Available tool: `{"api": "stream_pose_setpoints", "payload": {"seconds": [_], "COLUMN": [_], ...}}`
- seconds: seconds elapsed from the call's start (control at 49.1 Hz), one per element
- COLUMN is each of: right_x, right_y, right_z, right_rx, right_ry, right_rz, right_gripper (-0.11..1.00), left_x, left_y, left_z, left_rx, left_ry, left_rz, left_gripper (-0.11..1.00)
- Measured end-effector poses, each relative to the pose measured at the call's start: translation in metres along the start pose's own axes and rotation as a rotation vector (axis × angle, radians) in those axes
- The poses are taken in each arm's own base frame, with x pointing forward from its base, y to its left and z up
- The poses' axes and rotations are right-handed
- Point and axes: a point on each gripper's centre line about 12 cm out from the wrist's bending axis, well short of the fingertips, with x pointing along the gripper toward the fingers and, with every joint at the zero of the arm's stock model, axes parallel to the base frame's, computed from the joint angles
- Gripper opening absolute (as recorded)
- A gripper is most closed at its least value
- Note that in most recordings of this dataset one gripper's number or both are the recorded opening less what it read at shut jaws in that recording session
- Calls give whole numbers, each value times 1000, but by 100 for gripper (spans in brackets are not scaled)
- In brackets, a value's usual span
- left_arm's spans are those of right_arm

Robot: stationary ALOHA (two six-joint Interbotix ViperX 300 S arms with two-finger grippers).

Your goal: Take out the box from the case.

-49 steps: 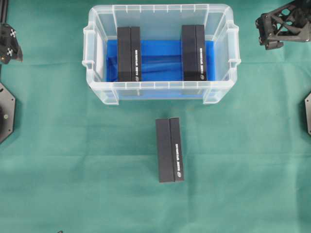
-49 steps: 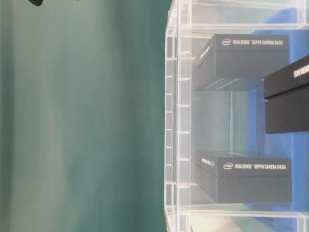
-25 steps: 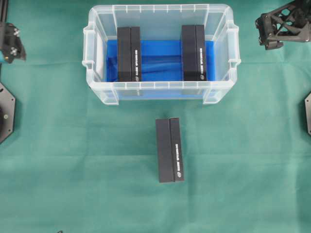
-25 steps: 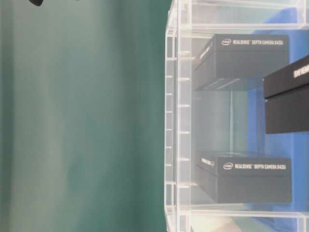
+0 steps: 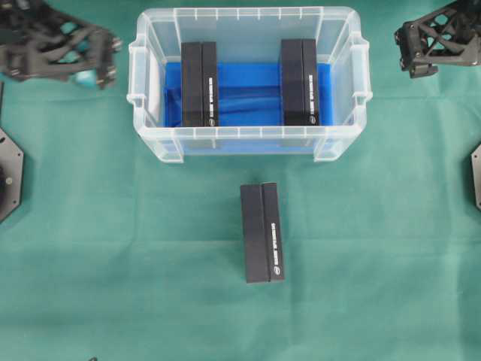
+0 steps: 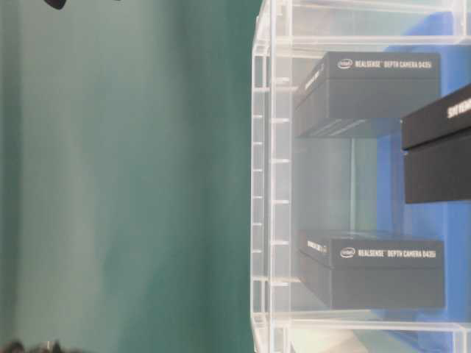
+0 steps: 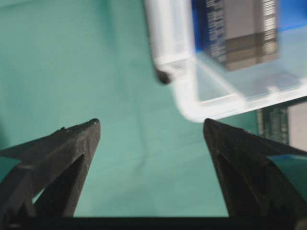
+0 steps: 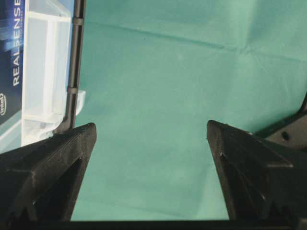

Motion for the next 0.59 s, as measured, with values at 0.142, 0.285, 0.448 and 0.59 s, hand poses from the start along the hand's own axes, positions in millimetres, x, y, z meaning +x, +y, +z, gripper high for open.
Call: {"api": "stream_pose_setpoints", "payload": {"seconds": [0.142, 0.285, 0.448, 0.59], "right_x": [0, 0, 0, 0], "right_y": [0, 1, 2, 3], "right_z": [-1, 0, 0, 0], "right_rx": [-3, -1, -3, -4], "right_ry": [2, 0, -3, -6], "right_rz": [1, 5, 12, 22], "right_gripper": [91, 91, 91, 91], "left_x": [6, 13, 19, 24], "left_y": [-24, -48, -69, -85], "left_z": [4, 9, 14, 16], "left_rx": [20, 32, 41, 50], "left_ry": [7, 10, 8, 9], "left_rz": [2, 1, -2, -5], "left_gripper": [92, 92, 92, 92]}}
